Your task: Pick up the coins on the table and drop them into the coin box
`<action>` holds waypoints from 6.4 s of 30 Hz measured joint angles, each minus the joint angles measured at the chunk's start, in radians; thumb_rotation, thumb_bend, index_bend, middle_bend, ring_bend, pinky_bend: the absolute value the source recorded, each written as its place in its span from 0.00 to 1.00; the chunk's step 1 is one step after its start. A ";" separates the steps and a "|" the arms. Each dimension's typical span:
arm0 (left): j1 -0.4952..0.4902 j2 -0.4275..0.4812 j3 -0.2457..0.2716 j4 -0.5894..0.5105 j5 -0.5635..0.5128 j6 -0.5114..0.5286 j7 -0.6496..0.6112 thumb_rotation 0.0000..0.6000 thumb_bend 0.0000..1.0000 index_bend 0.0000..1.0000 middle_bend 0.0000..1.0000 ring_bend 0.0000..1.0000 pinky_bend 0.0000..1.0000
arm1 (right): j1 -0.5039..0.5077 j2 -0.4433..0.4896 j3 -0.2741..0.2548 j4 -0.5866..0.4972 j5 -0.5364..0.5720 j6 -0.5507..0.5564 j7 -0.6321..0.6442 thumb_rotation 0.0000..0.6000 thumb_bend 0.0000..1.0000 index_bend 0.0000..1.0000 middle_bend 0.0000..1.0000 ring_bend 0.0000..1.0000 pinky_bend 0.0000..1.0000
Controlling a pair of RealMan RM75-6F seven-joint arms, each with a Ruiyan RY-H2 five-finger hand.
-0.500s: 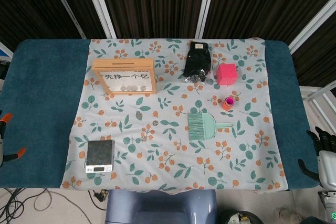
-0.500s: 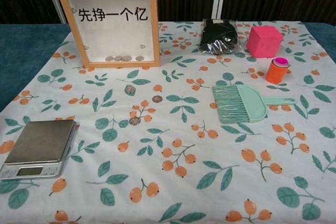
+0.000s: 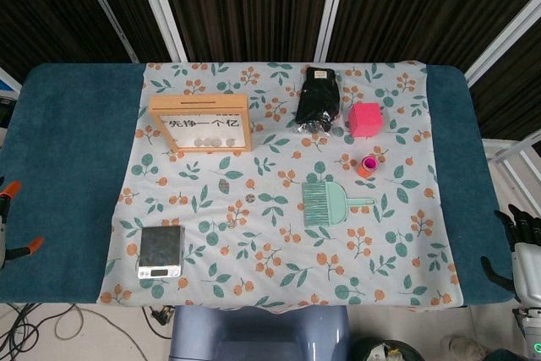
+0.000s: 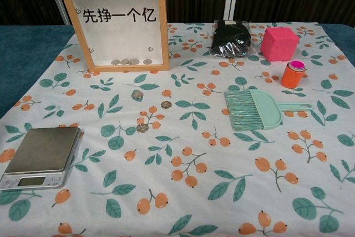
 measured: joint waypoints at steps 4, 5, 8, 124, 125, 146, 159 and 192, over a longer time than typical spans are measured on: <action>0.000 0.000 0.002 0.003 0.020 0.003 -0.019 1.00 0.05 0.15 0.00 0.00 0.00 | -0.001 0.000 0.000 -0.002 0.000 0.002 -0.002 1.00 0.39 0.16 0.06 0.02 0.00; -0.001 0.000 0.002 0.001 0.027 0.003 -0.026 1.00 0.05 0.15 0.00 0.00 0.00 | -0.002 0.000 0.001 -0.003 0.003 0.003 -0.001 1.00 0.39 0.16 0.06 0.02 0.00; -0.014 0.003 -0.002 -0.007 0.050 0.000 -0.026 1.00 0.05 0.16 0.00 0.00 0.00 | -0.005 0.001 0.004 -0.008 0.009 0.008 0.004 1.00 0.39 0.16 0.06 0.02 0.00; -0.874 -0.523 0.030 0.299 -0.184 -0.677 0.386 1.00 0.02 0.21 0.00 0.00 0.00 | -0.003 0.024 0.020 -0.032 0.079 -0.011 -0.019 1.00 0.39 0.16 0.06 0.02 0.00; -0.874 -0.524 0.030 0.299 -0.185 -0.676 0.386 1.00 0.02 0.21 0.00 0.00 0.00 | -0.003 0.024 0.019 -0.032 0.079 -0.011 -0.019 1.00 0.39 0.16 0.06 0.02 0.00; -0.877 -0.530 0.037 0.307 -0.187 -0.673 0.384 1.00 0.02 0.21 0.00 0.00 0.00 | -0.003 0.025 0.020 -0.034 0.081 -0.011 -0.020 1.00 0.39 0.16 0.06 0.02 0.00; -0.878 -0.533 0.040 0.309 -0.186 -0.671 0.383 1.00 0.02 0.21 0.00 0.00 0.00 | -0.003 0.026 0.020 -0.035 0.083 -0.012 -0.020 1.00 0.39 0.16 0.06 0.02 0.00; -0.879 -0.534 0.047 0.308 -0.187 -0.672 0.384 1.00 0.02 0.21 0.00 0.00 0.00 | -0.003 0.026 0.021 -0.035 0.087 -0.012 -0.022 1.00 0.39 0.16 0.06 0.02 0.00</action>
